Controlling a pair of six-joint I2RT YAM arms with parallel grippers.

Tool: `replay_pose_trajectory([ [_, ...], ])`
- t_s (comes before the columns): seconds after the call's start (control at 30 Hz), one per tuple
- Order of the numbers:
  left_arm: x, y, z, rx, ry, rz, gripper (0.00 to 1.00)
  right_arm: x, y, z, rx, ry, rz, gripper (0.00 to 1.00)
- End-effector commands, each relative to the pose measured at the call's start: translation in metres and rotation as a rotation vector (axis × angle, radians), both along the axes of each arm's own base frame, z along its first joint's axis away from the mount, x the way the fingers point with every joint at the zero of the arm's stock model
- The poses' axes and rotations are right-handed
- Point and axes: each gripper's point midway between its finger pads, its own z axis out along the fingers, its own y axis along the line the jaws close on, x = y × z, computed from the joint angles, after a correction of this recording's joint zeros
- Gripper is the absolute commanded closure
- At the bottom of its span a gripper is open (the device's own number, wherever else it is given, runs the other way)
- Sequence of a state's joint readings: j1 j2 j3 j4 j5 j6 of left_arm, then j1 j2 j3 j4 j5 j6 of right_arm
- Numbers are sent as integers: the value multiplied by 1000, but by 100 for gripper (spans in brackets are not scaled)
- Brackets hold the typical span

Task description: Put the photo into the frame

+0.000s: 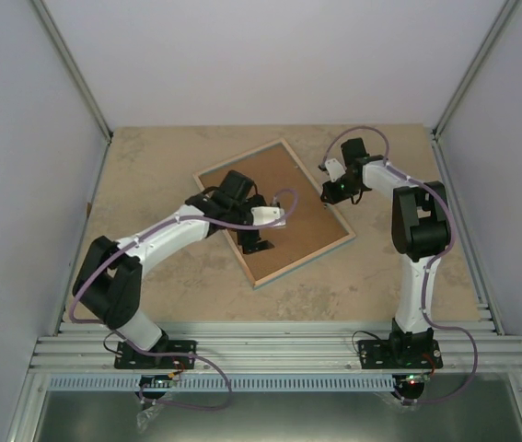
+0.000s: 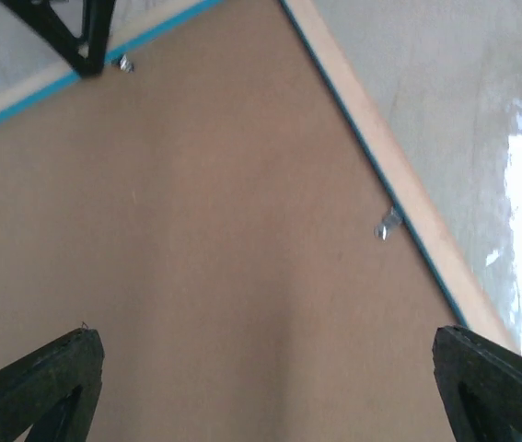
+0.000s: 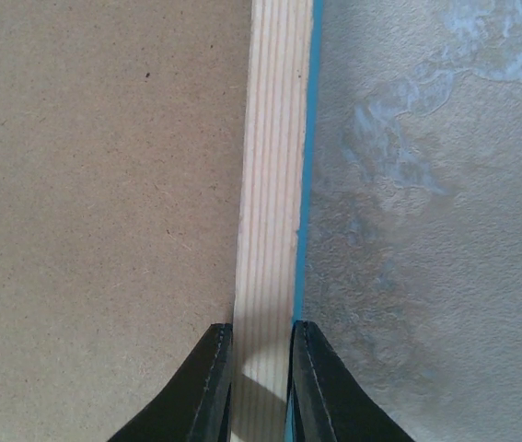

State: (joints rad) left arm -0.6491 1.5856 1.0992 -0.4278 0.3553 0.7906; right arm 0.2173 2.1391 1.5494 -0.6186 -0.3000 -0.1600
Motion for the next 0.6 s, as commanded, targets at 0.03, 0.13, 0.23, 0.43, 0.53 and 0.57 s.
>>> replay_pose_trajectory([
  [0.03,-36,54,-32,153,194,-127,1,-12,-9,-25,-52,50,91,99],
  [0.13,-56,74,-50,229,118,-261,1,-11,-6,-24,-45,46,124,100],
  [0.23,-62,83,-60,270,-9,-397,1,-14,-4,-25,-38,59,157,99],
  [0.43,-73,74,-75,300,-11,-564,19,-16,-1,-26,-26,71,178,99],
  [0.53,-67,65,-81,309,-50,-585,23,-17,-1,-27,-27,75,186,99],
  [0.57,-66,62,-82,309,-63,-598,24,-16,-1,-27,-27,77,187,99],
])
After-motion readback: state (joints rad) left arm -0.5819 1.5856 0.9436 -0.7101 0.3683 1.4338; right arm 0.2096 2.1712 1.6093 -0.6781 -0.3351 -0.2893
